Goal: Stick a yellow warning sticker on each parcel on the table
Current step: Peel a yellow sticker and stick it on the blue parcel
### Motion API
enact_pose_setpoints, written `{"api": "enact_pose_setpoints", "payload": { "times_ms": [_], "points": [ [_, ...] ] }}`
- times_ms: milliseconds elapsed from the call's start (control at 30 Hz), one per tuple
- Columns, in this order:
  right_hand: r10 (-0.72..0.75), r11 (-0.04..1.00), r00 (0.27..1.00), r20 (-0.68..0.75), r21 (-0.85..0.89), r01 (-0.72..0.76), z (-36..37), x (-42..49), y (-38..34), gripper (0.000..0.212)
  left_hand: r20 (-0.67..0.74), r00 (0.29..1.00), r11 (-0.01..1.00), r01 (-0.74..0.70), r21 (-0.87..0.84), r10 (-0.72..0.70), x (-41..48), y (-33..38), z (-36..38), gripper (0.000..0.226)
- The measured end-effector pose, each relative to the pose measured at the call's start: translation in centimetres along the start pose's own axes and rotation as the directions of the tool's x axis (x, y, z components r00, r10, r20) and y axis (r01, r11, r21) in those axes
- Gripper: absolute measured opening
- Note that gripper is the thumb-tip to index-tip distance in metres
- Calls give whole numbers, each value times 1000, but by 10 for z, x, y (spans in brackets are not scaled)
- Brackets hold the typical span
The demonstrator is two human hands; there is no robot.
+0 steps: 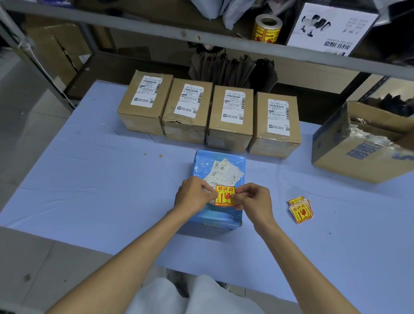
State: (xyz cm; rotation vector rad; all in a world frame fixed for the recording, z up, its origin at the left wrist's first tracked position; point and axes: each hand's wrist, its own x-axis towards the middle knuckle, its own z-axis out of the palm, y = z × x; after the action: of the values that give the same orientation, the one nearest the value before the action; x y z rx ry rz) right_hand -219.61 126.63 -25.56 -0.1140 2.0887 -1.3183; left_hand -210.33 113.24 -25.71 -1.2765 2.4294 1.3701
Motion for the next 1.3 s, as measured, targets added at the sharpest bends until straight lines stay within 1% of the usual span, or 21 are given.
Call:
{"api": "enact_pose_setpoints", "payload": {
  "times_ms": [233,400,667,800,1033,1133,1300],
  "points": [
    [8,1000,1000,-4,-3,-8,3,0,1,12,-44,999,992,0,125,6,-3,0,1,22],
    [10,1000,1000,-8,-5,-10,4,-1,3,12,-51,999,990,11,140,-4,-4,0,2,26],
    [11,1000,1000,-22,-21,-12,6,1,4,12,-48,999,986,31,165,-23,-4,4,2,26],
    [21,998,998,-51,-57,-24,6,3,7,12,-44,998,981,44,190,-36,-1,2,1,24],
    [47,998,997,-56,-44,-49,6,6,11,12,-40,999,978,38,207,-30,-4,-1,2,24],
    [34,996,997,-68,-85,-39,8,7,12,11,-48,998,977,40,212,-30,-5,-1,3,24],
    [-59,963,994,-95,-268,32,14,9,13,12,-71,997,969,15,247,3,-7,4,8,24]
  ]
}}
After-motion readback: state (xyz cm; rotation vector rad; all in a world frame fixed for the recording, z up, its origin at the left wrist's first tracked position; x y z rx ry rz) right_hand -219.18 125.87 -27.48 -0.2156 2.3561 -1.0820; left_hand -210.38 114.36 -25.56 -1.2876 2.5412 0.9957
